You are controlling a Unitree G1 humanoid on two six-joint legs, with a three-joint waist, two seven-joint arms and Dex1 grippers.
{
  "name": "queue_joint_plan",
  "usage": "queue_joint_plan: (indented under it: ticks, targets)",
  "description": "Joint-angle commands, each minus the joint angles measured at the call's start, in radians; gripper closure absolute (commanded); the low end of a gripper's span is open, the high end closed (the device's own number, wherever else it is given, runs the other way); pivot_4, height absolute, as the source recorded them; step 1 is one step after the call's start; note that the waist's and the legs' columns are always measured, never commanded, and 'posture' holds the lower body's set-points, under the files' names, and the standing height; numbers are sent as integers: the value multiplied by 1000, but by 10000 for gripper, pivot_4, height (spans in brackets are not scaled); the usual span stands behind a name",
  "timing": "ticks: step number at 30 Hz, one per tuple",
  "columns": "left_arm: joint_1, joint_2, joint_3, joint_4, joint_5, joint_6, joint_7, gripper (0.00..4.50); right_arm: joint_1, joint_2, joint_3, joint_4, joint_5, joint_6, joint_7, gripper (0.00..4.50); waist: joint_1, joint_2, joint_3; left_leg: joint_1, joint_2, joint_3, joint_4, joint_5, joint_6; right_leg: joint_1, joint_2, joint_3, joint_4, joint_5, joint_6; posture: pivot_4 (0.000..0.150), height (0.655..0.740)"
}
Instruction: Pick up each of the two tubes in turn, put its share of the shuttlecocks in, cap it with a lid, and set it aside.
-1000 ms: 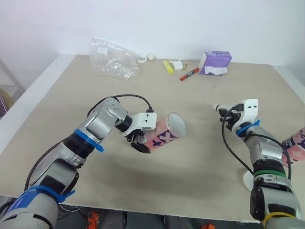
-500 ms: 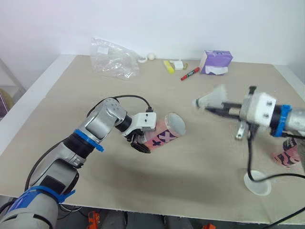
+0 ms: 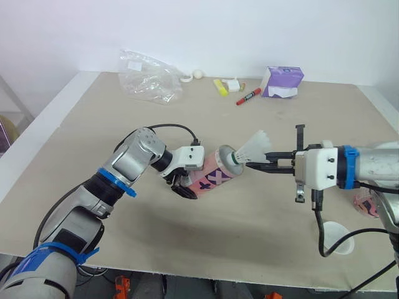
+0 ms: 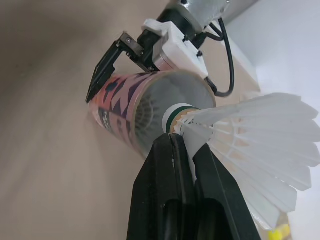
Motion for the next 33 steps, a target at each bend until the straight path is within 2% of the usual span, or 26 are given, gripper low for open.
queue_joint_plan:
  ticks: [1,2,3,5,7,8,11,12,14,19,23,27,28,29,31,33]
  targets:
    - [-4,6,6,-5,21,13,25,7008,-71,18,36,-10,-11,-5,12,44919,0,0,0,0,0,0,0,0,0,0,0,0,0,0,0,1500,7400]
    - [-3,7,7,-7,21,14,25,7008,-83,21,45,-9,-12,-1,14,44919,0,0,0,0,0,0,0,0,0,0,0,0,0,0,0,1500,7400]
    - [-1,7,7,-9,21,15,26,7008,-95,25,50,-14,-4,12,18,39770,0,0,0,0,0,0,0,0,0,0,0,0,0,0,0,1500,7400]
    - [0,9,7,-12,20,17,26,7008,-112,28,53,-27,15,39,19,34852,0,0,0,0,0,0,0,0,0,0,0,0,0,0,0,1500,7400]
    - [1,8,8,-15,19,19,28,7008,-128,22,44,-43,44,78,24,24714,0,0,0,0,0,0,0,0,0,0,0,0,0,0,0,1500,7400]
    - [2,8,8,-16,19,20,29,7008,-132,15,37,-48,55,91,28,23187,0,0,0,0,0,0,0,0,0,0,0,0,0,0,0,1500,7400]
    - [4,9,7,-18,20,19,29,7008,-133,-5,9,-56,86,132,34,7982,0,0,0,0,0,0,0,0,0,0,0,0,0,0,0,1500,7400]
    - [4,9,6,-17,19,18,29,7008,-127,-11,-9,-67,114,165,28,7002,0,0,0,0,0,0,0,0,0,0,0,0,0,0,0,1500,7400]
    - [3,8,5,-16,19,17,28,7008,-112,-24,-46,-89,173,242,12,2019,0,0,0,0,0,0,0,0,0,0,0,0,0,0,0,1500,7400]
    - [1,3,-1,-6,22,7,26,7008,-56,-94,-143,-70,263,452,-15,2019,1,0,0,0,0,0,-1,0,0,0,0,0,0,0,-1,1500,7400]
    - [-5,-2,-2,6,22,1,27,7008,-50,-106,-158,-30,274,500,-22,2019,2,0,0,0,0,0,-1,0,0,0,0,0,0,0,-1,1500,7400]
    - [-7,-5,-4,10,24,-2,27,7008,-105,-45,-107,-15,252,478,-44,12270,1,0,0,0,0,0,0,0,0,0,0,0,0,1,0,1500,7400]
    - [-6,-5,-4,9,23,-2,26,7008,-111,-39,-81,-21,232,461,-33,17714,1,0,0,0,0,0,0,0,0,0,0,0,0,1,0,1500,7400]
    - [-6,-5,-4,9,24,-3,26,7008,-118,-31,-56,-27,218,448,-21,20708,1,0,0,0,0,0,0,0,0,0,0,0,0,1,0,1500,7400]
    - [-6,-4,-4,12,25,-7,26,7008,-147,-6,-5,-34,200,436,-14,29897,1,0,0,0,0,0,0,0,0,-1,0,0,0,0,0,1500,7400]
    - [-9,-6,-4,18,27,-10,28,7008,-203,27,56,-11,170,422,-3,36013,1,0,0,0,0,0,0,0,0,-1,0,0,0,0,0,1500,7400]
